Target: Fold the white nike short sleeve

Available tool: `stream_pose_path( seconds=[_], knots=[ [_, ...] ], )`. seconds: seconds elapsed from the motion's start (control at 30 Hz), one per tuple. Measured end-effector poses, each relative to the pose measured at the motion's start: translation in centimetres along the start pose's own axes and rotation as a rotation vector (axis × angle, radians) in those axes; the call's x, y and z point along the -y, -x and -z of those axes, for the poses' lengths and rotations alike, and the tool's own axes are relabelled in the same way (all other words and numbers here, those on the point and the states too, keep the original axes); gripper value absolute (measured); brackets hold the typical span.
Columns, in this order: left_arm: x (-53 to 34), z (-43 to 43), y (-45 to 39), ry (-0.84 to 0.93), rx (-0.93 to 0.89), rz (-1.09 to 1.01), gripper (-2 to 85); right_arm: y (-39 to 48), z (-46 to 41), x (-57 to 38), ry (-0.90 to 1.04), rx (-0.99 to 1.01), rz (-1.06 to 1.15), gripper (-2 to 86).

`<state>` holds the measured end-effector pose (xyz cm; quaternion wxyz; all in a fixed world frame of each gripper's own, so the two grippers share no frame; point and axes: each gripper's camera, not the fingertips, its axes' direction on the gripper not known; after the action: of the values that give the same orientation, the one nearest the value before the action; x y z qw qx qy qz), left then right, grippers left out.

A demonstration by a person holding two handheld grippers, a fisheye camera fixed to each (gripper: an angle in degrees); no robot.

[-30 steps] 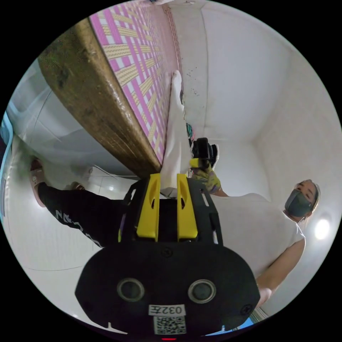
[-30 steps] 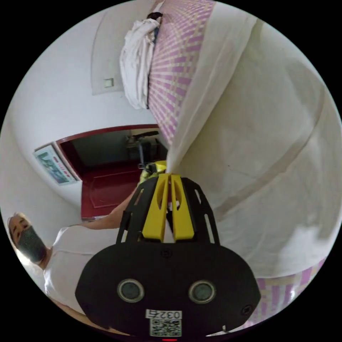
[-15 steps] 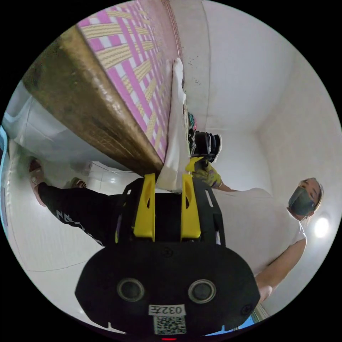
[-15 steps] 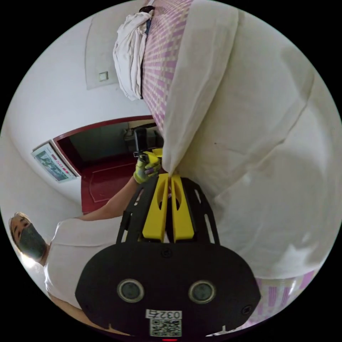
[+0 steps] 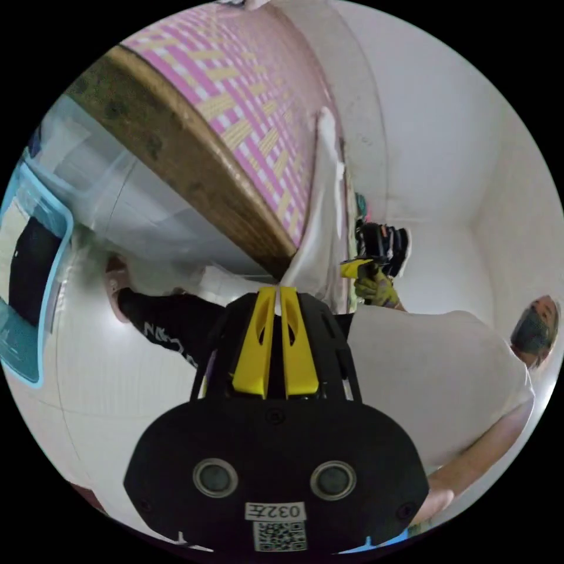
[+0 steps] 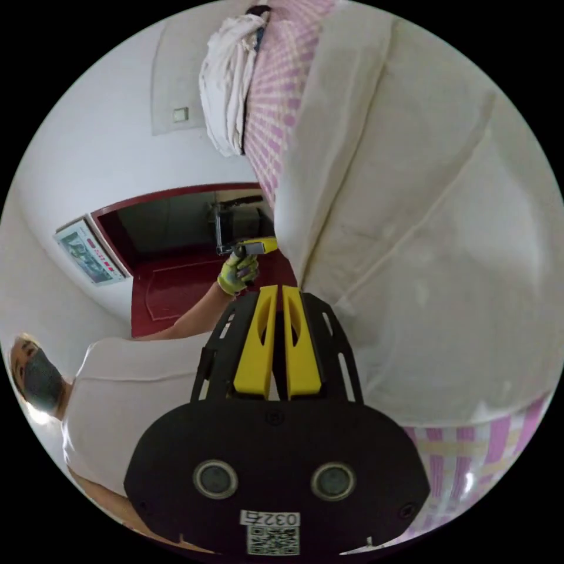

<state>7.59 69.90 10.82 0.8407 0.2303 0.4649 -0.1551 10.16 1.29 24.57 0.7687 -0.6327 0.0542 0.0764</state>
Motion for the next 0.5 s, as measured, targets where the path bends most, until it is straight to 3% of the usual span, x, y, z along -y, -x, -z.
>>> stream_pose_path(
  seconds=[0.07, 0.2, 0.33, 0.5],
  knots=[
    [0.8, 0.4, -2.4, -0.037, 0.022, -0.076, -1.0, 0.0, 2.9, -1.1, -0.113, -0.056, 0.015, -0.6],
    [6.3, -4.2, -6.5, 0.053, 0.027, -0.184, -0.9, -0.2, 9.1, -3.2, -0.361, -0.127, 0.052, 0.3],
    [11.9, -10.1, -8.6, 0.131, 0.053, -0.172, -0.9, 0.1, 15.5, -2.9, -0.576, -0.241, 0.034, 4.6],
    [17.4, -14.7, -9.6, 0.207, -0.031, -0.171, -0.8, 0.5, 21.4, 1.0, -0.672, -0.427, 0.023, 6.8]
  ],
)
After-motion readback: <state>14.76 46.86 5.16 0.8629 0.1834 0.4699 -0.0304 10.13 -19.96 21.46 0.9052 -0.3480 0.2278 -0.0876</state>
